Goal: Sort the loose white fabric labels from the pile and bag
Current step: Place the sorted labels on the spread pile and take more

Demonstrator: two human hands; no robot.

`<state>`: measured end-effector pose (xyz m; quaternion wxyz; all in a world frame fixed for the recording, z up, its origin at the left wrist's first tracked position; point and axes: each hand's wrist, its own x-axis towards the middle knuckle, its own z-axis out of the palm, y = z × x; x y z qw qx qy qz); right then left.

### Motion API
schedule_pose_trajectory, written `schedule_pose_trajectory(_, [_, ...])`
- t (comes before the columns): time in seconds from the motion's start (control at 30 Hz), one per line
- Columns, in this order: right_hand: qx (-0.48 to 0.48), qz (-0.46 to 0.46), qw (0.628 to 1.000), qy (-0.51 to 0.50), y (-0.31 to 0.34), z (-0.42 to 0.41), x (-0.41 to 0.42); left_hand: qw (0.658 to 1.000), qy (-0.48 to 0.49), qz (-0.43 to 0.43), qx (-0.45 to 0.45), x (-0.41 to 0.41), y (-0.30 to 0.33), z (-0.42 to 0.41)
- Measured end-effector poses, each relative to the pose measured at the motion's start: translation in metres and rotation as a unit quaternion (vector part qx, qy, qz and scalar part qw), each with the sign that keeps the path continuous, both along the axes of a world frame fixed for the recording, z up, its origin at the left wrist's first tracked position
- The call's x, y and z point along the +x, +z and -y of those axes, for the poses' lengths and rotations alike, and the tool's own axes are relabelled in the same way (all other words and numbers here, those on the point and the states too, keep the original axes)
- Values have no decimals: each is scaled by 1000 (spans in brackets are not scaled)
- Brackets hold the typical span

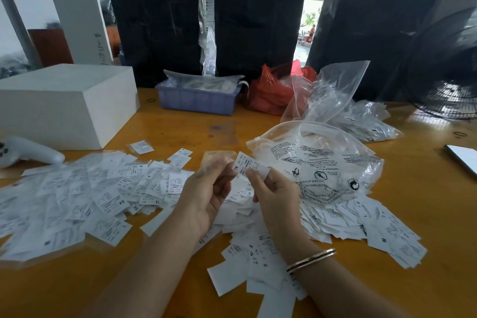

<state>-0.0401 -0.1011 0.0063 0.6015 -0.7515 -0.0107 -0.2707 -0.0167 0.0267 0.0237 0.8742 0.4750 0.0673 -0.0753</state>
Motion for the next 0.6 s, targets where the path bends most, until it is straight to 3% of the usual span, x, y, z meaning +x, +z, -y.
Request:
schedule_pose_trajectory(0.2, [-117,-52,992,9,-3,0,1,999,-22,15,17,-1,0,-1])
schedule_pose_trajectory(0.33, [-79,-56,995,24,-1,-1,0,991,-40,53,120,-5,-3,5])
schedule_pose_trajectory(0.47, [-4,-70,997,45,-1,0,1,994,-8,44,104,-3,-2,4])
schedule_pose_trajectory(0.6, [-30,-63,997,41,-2,0,0,986,1,62,155,-1,-4,3])
